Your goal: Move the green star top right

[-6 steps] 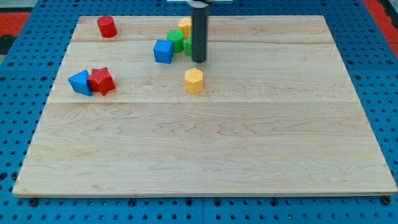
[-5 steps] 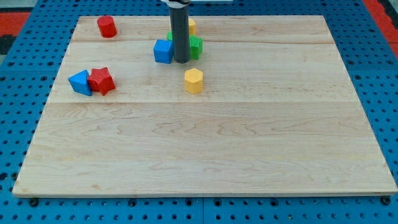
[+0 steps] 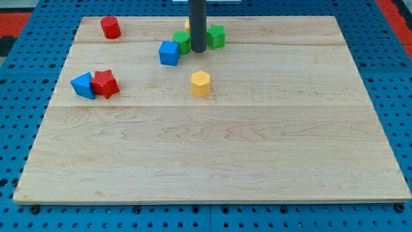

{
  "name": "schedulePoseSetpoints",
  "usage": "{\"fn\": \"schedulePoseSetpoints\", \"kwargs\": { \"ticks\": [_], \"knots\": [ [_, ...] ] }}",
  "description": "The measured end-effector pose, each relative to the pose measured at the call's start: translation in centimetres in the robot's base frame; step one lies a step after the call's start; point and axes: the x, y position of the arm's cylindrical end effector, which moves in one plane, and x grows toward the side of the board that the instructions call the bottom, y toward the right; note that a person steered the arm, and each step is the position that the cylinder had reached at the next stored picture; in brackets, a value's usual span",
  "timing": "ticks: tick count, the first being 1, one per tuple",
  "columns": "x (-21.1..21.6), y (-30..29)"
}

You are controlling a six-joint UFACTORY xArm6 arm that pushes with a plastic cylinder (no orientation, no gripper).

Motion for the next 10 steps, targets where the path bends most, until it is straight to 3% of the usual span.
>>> {"fn": "schedulePoseSetpoints", "kwargs": {
  "ticks": [2,4,5,6,7,8,10],
  "knots": [
    [-1.9,2.7],
    [-2.0,15.9],
    [0.5,10.3],
    [-2.5,4.4],
    [-6.3,4.2],
    [-6.3,11.1],
    [-4.6,13.0]
  ]
}}
